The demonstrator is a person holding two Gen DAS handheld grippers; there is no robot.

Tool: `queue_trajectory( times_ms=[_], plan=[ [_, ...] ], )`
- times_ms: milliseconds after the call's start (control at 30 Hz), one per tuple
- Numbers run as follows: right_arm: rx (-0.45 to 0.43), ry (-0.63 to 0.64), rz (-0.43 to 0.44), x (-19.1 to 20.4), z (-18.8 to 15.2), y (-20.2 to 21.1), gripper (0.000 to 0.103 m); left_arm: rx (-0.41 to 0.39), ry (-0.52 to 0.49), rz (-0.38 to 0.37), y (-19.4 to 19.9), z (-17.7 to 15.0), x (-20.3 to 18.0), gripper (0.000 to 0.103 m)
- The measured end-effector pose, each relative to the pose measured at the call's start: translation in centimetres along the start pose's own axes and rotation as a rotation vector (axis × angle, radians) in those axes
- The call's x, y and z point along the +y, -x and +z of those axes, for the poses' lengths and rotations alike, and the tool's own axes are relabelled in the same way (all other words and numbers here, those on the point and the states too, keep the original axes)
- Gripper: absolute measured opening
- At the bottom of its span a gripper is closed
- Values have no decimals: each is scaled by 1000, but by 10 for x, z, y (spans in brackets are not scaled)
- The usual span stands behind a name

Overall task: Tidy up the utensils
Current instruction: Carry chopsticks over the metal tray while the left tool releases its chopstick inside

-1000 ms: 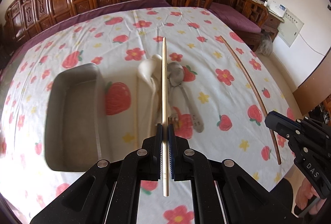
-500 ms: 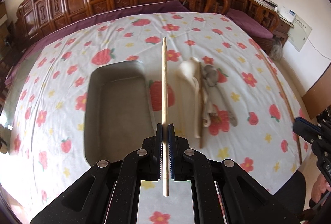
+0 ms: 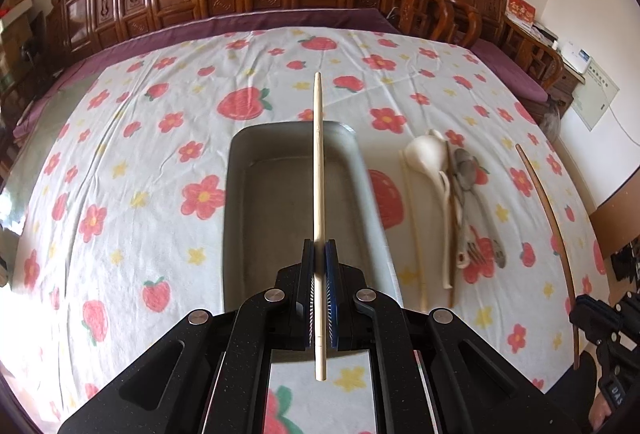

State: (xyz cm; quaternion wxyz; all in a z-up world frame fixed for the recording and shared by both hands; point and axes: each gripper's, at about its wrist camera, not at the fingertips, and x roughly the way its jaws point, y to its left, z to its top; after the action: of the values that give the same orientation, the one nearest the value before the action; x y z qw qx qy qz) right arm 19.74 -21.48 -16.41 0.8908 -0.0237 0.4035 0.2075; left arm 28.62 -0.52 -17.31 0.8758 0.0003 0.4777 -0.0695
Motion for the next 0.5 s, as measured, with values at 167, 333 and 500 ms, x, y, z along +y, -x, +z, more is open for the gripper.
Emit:
queue_trajectory(
  times_ms=[167, 333, 500],
  plan=[
    [-3, -13, 28, 19, 21, -19, 6, 21, 20, -9, -15, -2, 18, 5],
    [2, -8, 26, 33, 38, -35, 6, 29, 22, -19, -25, -3, 27, 5],
    [12, -21, 23, 36, 50, -48, 6, 40, 35, -46, -31, -3, 34, 5]
  ],
)
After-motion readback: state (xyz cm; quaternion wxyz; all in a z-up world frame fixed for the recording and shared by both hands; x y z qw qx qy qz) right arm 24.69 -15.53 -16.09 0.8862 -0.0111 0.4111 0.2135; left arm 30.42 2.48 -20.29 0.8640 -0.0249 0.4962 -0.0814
